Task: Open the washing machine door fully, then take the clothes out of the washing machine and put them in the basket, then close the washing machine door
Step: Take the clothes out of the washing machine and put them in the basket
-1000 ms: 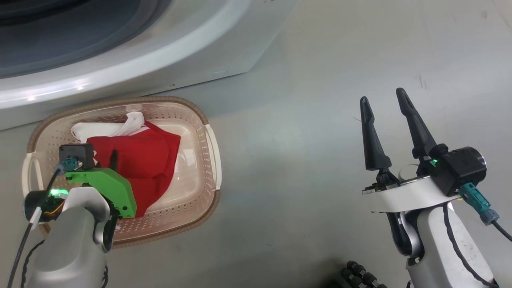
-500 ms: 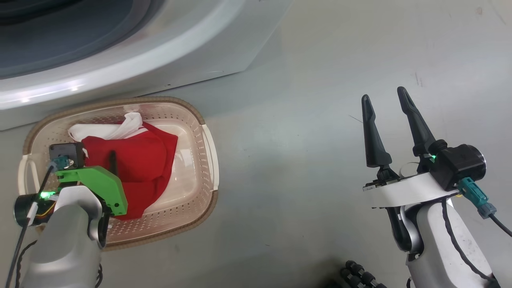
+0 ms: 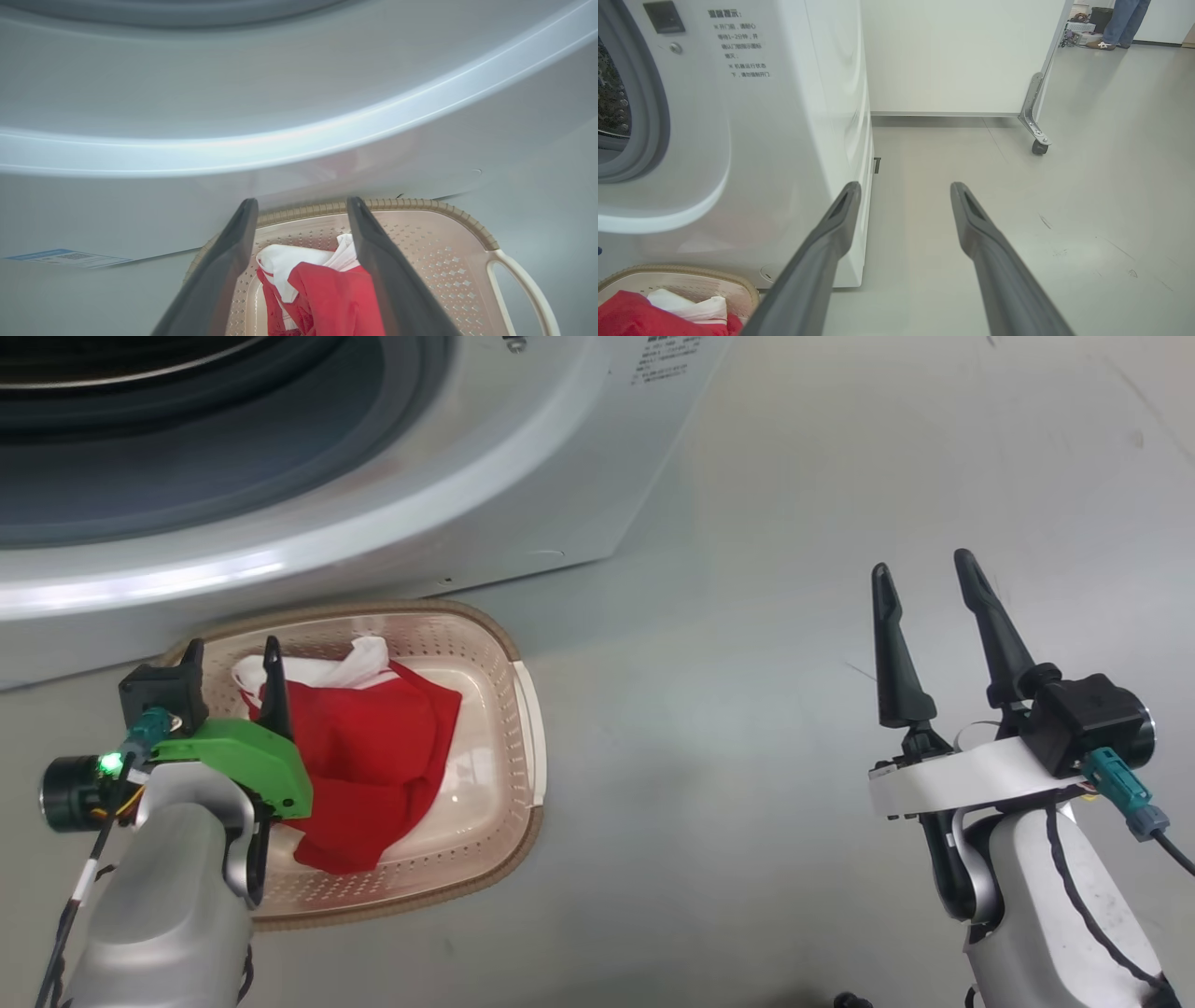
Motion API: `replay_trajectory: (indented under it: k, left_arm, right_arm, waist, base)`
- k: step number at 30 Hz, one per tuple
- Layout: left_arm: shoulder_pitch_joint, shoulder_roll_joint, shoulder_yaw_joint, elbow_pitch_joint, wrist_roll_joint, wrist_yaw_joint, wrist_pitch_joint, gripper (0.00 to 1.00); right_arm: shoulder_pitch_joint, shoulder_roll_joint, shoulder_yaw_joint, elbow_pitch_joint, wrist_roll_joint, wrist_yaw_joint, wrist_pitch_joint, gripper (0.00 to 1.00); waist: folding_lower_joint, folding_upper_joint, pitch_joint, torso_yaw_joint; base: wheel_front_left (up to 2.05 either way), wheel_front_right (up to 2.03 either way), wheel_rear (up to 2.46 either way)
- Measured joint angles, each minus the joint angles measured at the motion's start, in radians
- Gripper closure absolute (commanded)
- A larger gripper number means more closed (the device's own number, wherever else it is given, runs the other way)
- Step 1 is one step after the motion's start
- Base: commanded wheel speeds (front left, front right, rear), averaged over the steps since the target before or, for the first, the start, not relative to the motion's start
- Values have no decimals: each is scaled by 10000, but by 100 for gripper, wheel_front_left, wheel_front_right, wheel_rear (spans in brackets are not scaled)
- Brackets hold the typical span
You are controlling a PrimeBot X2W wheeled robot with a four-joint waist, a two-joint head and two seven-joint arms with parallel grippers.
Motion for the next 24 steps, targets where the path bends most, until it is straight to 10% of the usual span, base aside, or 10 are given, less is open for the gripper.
replay_trajectory:
  k: [24]
  left_arm:
    - [2605,-360,397,-4433,564,146,4,0]
  right_arm:
    - [1277,-443,-364,715,-201,-10,0,0]
  waist:
    - [-1,0,-3076,1444]
  base:
    - [0,0,0]
